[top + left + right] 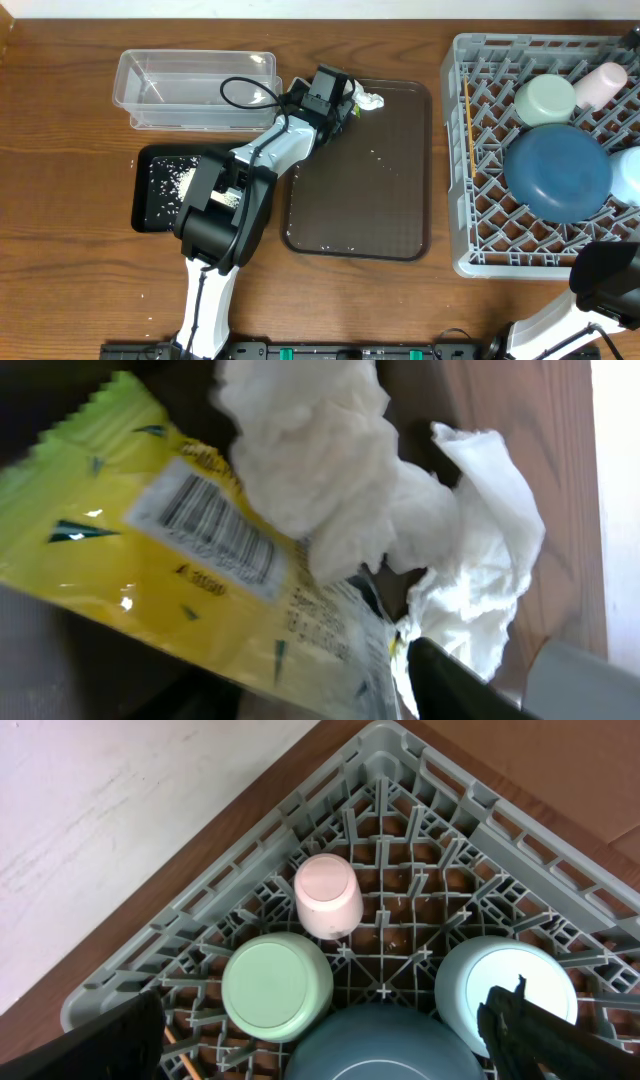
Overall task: Sort waste into correct bins and load items into the dishwasher rack
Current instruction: 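Grasp the yellow wrapper with the left gripper, then carry the wrapper left into the clear plastic container and release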
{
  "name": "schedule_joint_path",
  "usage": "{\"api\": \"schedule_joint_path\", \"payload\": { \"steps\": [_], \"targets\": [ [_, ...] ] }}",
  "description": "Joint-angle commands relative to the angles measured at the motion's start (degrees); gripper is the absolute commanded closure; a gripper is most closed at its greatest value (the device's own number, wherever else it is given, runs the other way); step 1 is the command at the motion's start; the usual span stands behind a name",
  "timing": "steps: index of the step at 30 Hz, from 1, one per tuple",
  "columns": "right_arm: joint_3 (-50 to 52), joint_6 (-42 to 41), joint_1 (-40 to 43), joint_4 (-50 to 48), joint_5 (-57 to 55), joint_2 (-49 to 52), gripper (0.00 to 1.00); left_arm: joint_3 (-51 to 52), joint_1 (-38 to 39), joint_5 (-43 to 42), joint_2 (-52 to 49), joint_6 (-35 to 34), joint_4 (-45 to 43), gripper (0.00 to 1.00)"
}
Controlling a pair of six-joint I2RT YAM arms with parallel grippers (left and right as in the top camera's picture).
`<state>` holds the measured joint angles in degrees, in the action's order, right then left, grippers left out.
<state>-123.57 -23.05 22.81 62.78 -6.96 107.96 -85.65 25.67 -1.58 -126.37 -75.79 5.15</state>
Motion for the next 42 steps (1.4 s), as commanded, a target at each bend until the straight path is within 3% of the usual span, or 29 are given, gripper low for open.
{"api": "schedule_joint_path", "payload": {
  "steps": [1,7,11,13,24,33,42],
  "targets": [
    [0.1,-0.5,0.2,0.0,-0.5,0.0,0.01,-0.8,0.2,1.0,-2.1,0.0,0.2,0.54],
    [0.1,-0.5,0.2,0.0,-0.5,0.0,0.01,-0.8,0.2,-0.4,-2.0,0.1,0.1,0.74],
    [0.1,-0.5,0.2,0.0,-0.5,0.0,0.01,-0.8,0.2,-4.6,-1.6,0.1,0.1,0.81],
    [0.1,-0.5,0.2,0.0,-0.5,0.0,0.01,-0.9,0.2,-6.9,-1.0,0.9,0.1,0.93],
    [0.1,-0.5,0.2,0.0,-0.5,0.0,0.01,-0.9,0.2,-9.6,7.5,2.1,9.9,0.94],
    [0.1,-0.5,0.2,0.0,-0.5,0.0,0.01,-0.8,0.1,-6.2,19.4,14.1,15.4,0.94],
    [0.1,-0.5,0.2,0.0,-0.5,0.0,0.01,-0.8,-9.2,-4.6,22.9,15.8,17.3,0.94]
  ]
}}
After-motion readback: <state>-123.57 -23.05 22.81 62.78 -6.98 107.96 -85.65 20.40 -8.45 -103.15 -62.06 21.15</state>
